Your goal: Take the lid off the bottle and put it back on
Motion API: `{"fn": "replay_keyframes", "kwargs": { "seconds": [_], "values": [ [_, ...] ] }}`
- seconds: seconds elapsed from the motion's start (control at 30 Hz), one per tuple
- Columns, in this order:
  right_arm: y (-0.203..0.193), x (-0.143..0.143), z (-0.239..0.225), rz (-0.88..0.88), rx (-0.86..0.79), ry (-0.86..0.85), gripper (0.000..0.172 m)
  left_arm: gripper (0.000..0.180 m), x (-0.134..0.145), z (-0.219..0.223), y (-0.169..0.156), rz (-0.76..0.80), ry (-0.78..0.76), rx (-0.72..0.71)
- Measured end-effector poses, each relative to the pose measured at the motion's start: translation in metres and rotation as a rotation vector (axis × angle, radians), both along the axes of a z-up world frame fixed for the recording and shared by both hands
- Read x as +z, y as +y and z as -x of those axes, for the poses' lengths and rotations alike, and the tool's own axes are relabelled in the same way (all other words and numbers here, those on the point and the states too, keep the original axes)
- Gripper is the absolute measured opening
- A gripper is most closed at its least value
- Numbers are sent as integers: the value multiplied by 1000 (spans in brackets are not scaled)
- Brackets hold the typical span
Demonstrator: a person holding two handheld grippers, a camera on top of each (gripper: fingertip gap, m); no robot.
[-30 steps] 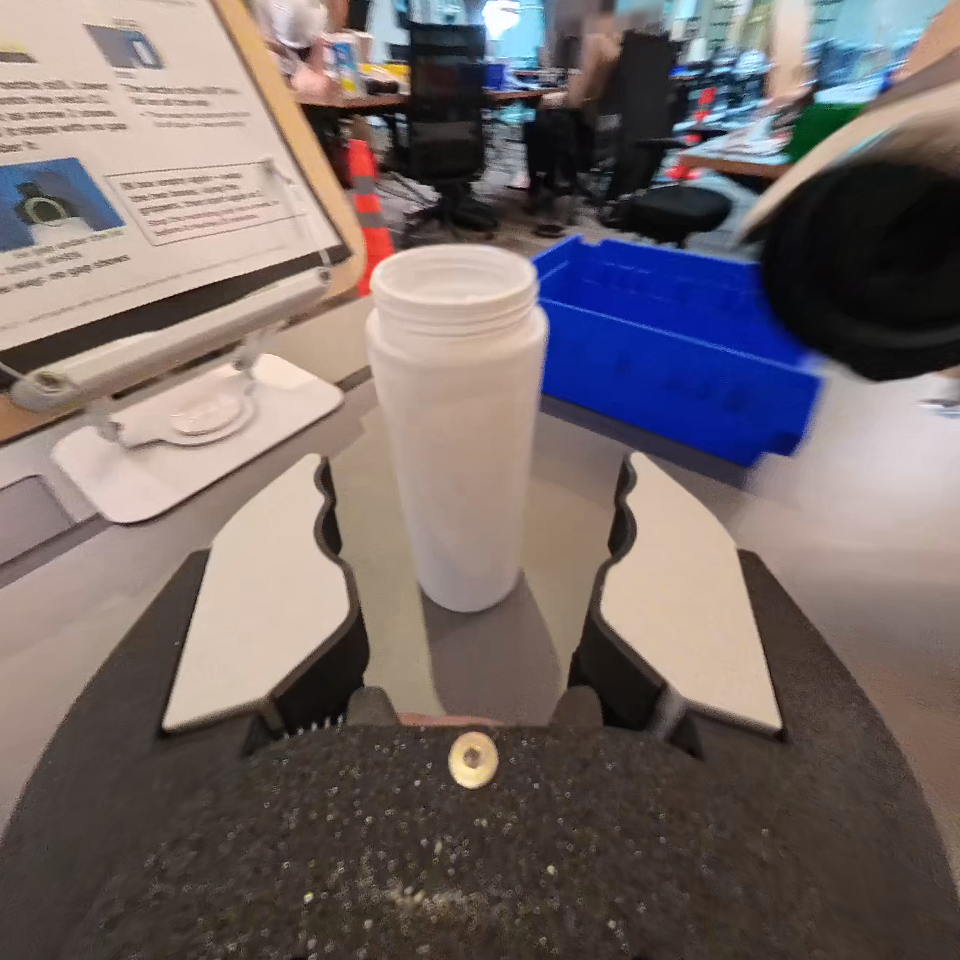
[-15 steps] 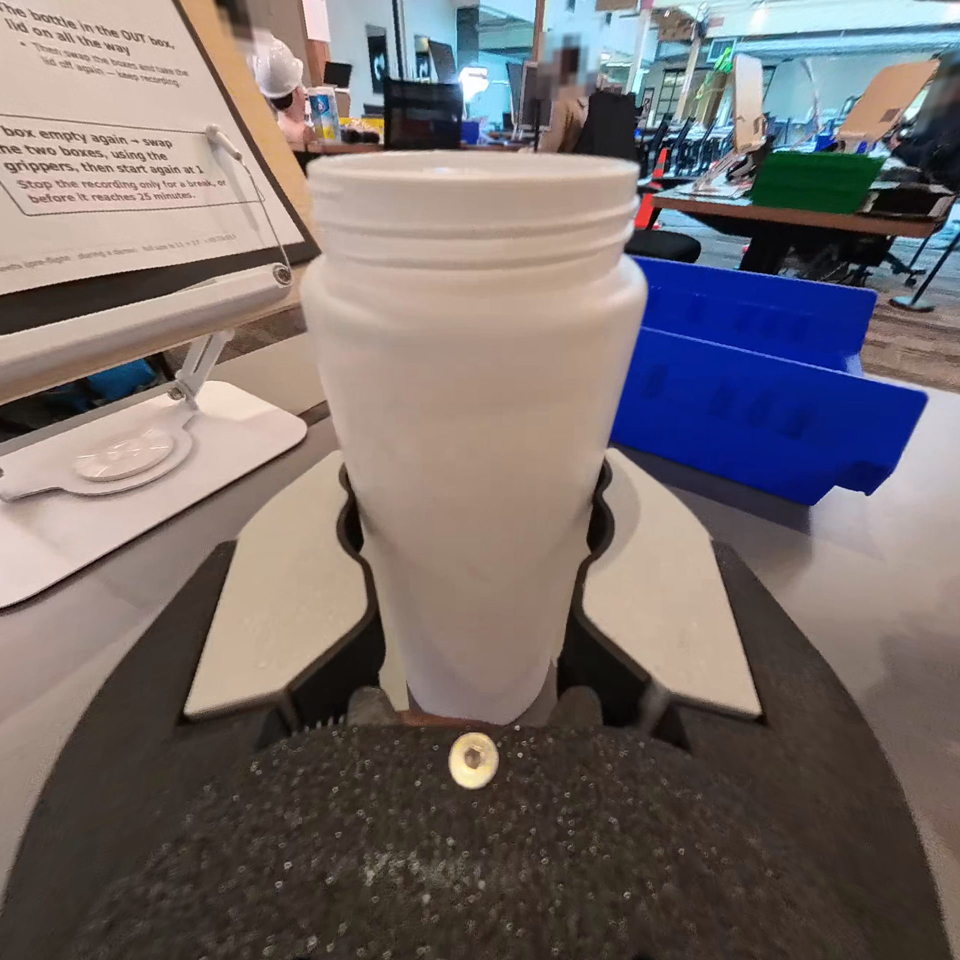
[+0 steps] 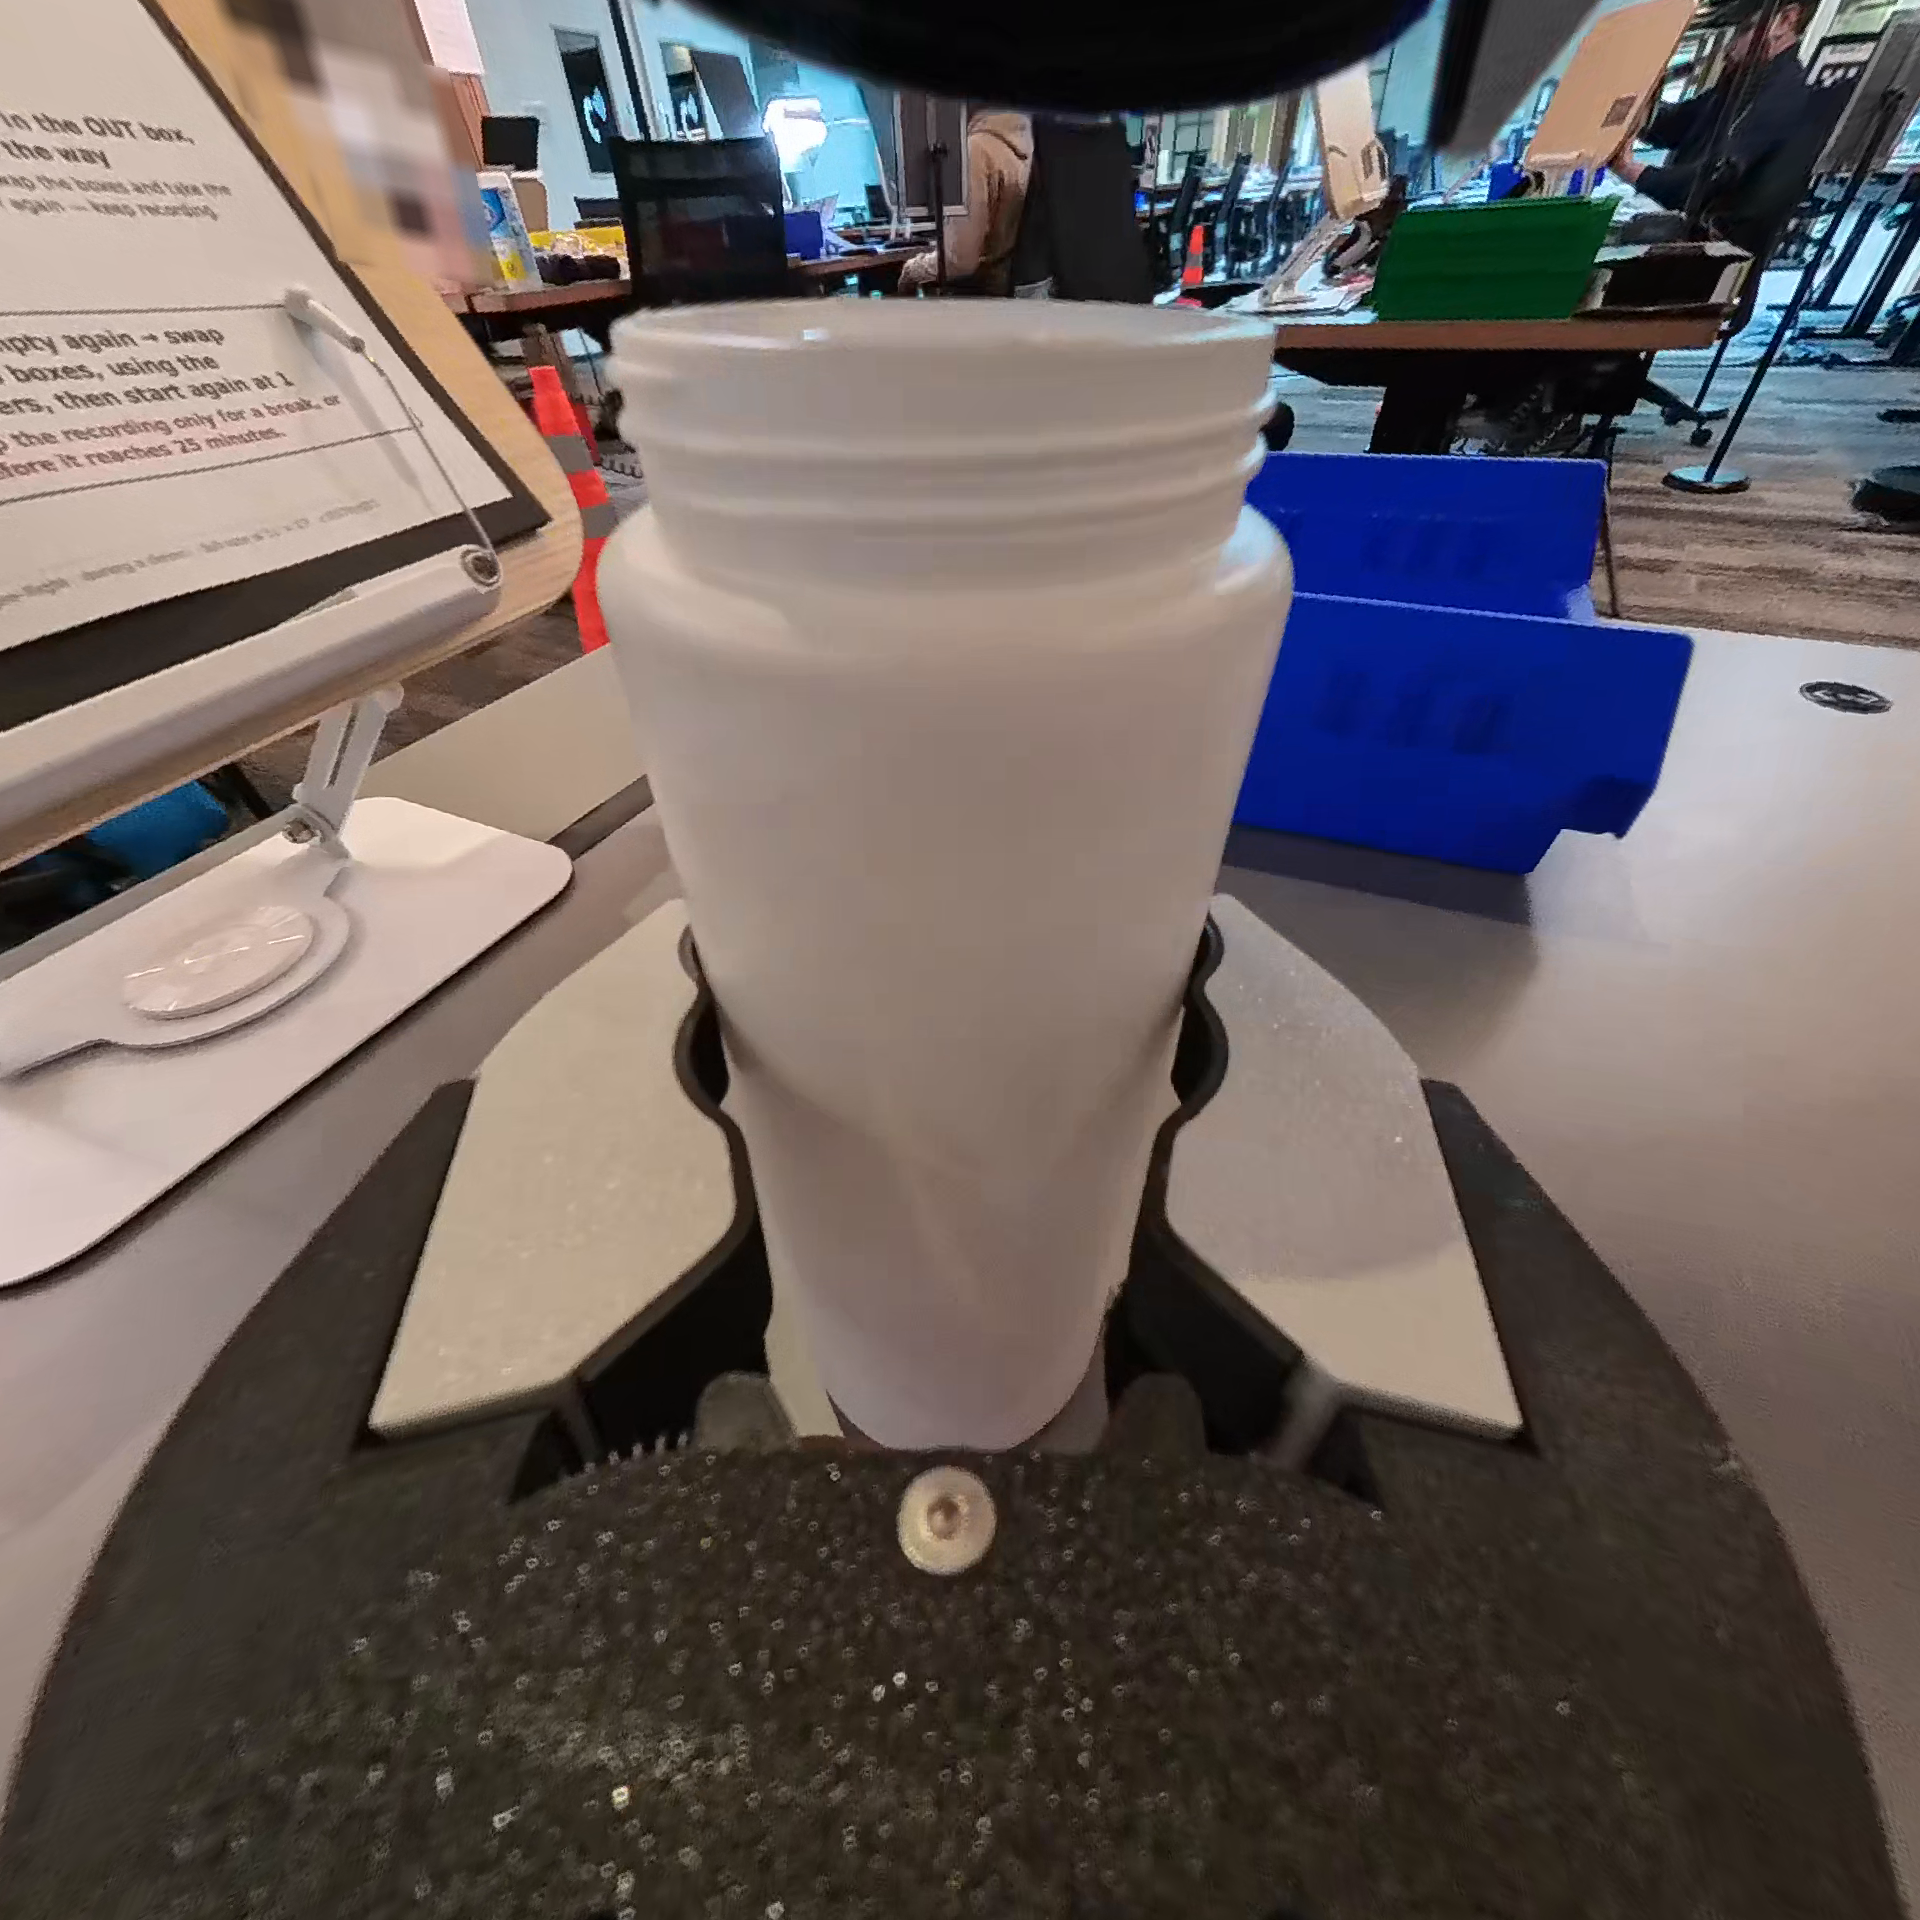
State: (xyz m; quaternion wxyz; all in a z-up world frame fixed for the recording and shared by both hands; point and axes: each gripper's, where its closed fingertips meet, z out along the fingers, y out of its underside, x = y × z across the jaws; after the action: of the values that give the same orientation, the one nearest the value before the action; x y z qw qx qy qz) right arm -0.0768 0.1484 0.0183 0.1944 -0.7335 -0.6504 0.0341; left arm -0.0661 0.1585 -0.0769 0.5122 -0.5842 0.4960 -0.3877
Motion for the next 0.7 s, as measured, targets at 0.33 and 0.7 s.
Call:
{"fn": "replay_keyframes", "kwargs": {
  "seconds": [0.33,0.7],
  "values": [
    [12,-26,3,97,-10,-206,73,85,-1,1,6,32,-25,13],
    [12,-27,2,167,-188,-309,74,85,-1,1,8,43,-28,21]
  ]
}}
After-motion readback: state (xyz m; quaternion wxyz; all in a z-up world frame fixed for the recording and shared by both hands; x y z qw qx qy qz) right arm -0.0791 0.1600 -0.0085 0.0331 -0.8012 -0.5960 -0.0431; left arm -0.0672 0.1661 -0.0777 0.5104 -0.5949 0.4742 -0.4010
